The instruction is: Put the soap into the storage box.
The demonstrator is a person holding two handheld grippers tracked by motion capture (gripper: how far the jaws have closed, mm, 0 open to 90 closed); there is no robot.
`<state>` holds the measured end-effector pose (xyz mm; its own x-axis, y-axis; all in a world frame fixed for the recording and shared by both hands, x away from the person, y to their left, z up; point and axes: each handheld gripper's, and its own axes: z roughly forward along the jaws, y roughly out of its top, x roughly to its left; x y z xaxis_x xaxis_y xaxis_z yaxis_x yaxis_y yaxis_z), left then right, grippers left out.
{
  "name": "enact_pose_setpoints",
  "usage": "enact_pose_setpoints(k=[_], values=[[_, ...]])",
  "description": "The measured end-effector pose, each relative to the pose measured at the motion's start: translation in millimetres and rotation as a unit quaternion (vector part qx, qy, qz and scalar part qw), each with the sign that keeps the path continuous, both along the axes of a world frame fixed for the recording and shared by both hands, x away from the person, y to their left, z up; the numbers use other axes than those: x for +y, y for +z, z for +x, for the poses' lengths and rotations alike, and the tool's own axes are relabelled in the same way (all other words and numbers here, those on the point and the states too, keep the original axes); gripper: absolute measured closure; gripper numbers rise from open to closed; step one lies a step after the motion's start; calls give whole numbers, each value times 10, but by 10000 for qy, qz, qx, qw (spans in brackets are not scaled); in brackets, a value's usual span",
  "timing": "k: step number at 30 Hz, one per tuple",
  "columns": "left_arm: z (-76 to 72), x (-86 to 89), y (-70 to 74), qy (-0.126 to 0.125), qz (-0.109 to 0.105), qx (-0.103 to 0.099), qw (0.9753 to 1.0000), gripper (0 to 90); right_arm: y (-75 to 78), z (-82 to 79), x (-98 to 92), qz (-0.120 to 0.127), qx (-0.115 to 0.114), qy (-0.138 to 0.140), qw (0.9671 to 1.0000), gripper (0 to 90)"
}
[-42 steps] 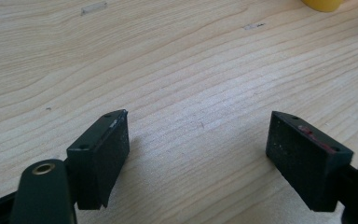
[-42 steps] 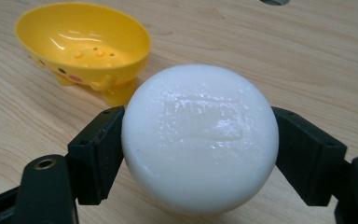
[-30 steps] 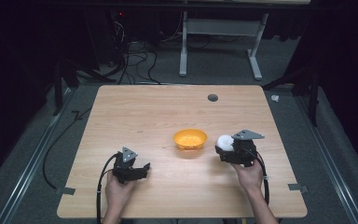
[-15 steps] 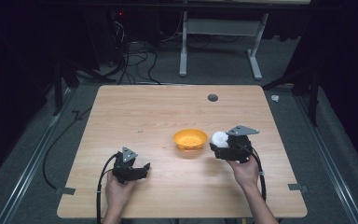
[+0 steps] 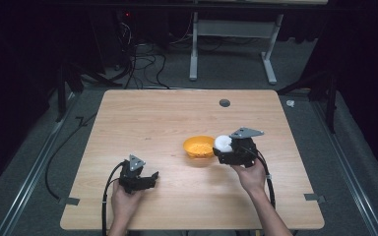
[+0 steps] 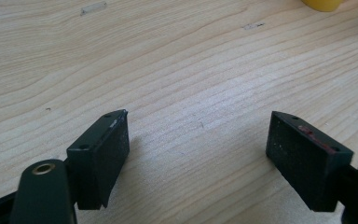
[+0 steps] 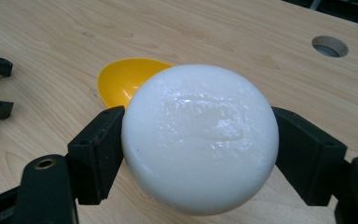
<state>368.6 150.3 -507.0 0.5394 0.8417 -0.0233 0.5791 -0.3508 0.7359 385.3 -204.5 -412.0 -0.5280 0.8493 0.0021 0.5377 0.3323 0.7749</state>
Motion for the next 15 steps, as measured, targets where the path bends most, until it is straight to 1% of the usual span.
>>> enact_pose_setpoints(k=[3,6,10,13,15], values=[[0,0,0,0,-3,2,10000,218,3,34,53,25,35,52,10000,234],[0,1,0,-1,-3,1,10000,218,1,61,88,-12,56,68,10000,235],[0,2,0,-2,-7,3,10000,218,8,118,183,-31,71,172,9998,235],[1,3,0,-2,-18,5,10000,218,12,162,240,-67,133,213,9997,235],[1,4,0,-4,-25,8,10000,218,1,194,269,-38,166,224,9996,235]])
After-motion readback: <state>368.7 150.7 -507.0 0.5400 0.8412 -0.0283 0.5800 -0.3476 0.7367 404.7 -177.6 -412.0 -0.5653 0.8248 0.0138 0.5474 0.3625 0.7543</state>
